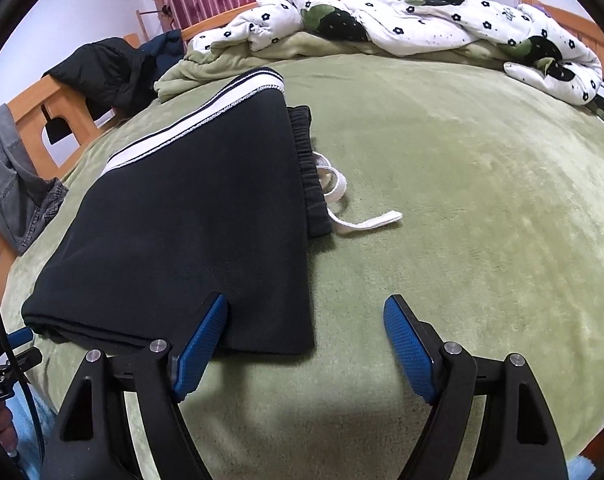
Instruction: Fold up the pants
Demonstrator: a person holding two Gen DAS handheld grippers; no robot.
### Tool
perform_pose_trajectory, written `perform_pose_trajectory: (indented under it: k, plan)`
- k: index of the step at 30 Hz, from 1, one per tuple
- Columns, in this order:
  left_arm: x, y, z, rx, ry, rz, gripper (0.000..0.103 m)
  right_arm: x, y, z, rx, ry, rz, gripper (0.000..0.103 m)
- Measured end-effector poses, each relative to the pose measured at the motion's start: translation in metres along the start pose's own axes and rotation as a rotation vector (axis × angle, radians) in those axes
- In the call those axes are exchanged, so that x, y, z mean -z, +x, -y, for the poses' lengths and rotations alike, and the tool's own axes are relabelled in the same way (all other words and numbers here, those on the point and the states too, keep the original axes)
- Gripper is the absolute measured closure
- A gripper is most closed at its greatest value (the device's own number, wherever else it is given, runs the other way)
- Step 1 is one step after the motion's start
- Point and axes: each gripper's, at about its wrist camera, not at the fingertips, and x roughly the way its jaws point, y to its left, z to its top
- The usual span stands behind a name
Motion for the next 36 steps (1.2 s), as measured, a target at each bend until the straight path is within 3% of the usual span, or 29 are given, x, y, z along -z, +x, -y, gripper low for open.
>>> perform_pose_trajectory:
  k: [2, 5, 7, 9, 11, 14, 17, 21, 24, 26, 27, 29, 32, 34, 36]
  plan:
    - [-0.008, 0.007, 0.003, -0.011, 0.0, 0.002, 0.04, -0.001, 0.001, -0.001, -0.003, 0.005, -0.002, 0.024]
    - [-0.015, 0.026, 0.014, -0.091, 0.056, -0.009, 0.04, -0.001, 0.001, -0.003, 0.002, -0.006, 0.001, 0.024]
    - [-0.017, 0.034, 0.02, -0.114, 0.102, -0.006, 0.06, 0.0, 0.0, -0.002, 0.004, -0.01, 0.003, 0.024]
    - [-0.019, 0.016, 0.013, -0.126, 0.049, 0.082, 0.083, 0.0, 0.0, -0.002, 0.008, -0.008, 0.005, 0.024]
    - [-0.019, 0.004, -0.008, -0.023, -0.055, 0.121, 0.083, 0.001, -0.001, 0.0, 0.01, -0.005, 0.011, 0.024]
    - [-0.008, 0.024, -0.024, 0.007, -0.129, 0.052, 0.082, 0.003, 0.003, 0.002, 0.003, -0.002, -0.001, 0.024]
    - [-0.001, 0.018, -0.015, -0.035, -0.096, 0.093, 0.082, 0.001, 0.002, 0.0, 0.016, -0.019, 0.0, 0.024]
    - [0.003, 0.005, -0.02, 0.003, -0.105, 0.042, 0.076, -0.001, -0.01, -0.003, 0.065, -0.063, 0.039, 0.024]
    - [0.012, -0.017, -0.017, -0.018, -0.047, 0.088, 0.074, -0.002, -0.02, -0.011, 0.098, -0.117, 0.083, 0.024]
    - [0.01, -0.031, -0.014, 0.0, -0.033, 0.138, 0.065, -0.004, -0.028, -0.018, 0.077, -0.146, 0.123, 0.024]
    - [0.005, -0.036, -0.013, 0.02, -0.04, 0.168, 0.055, -0.007, -0.031, -0.023, 0.055, -0.156, 0.149, 0.024]
    - [-0.011, -0.036, -0.011, 0.052, -0.053, 0.205, 0.05, -0.011, -0.032, -0.031, 0.02, -0.163, 0.164, 0.024]
    - [-0.035, -0.02, 0.0, 0.06, -0.023, 0.209, 0.05, -0.012, -0.019, -0.043, 0.042, -0.202, 0.121, 0.025]
    - [-0.04, 0.004, 0.006, 0.018, -0.001, 0.144, 0.05, -0.005, 0.0, -0.042, 0.097, -0.224, 0.044, 0.026]
    - [-0.034, 0.022, 0.011, -0.002, 0.01, 0.08, 0.049, 0.006, 0.013, -0.033, 0.084, -0.196, -0.014, 0.026]
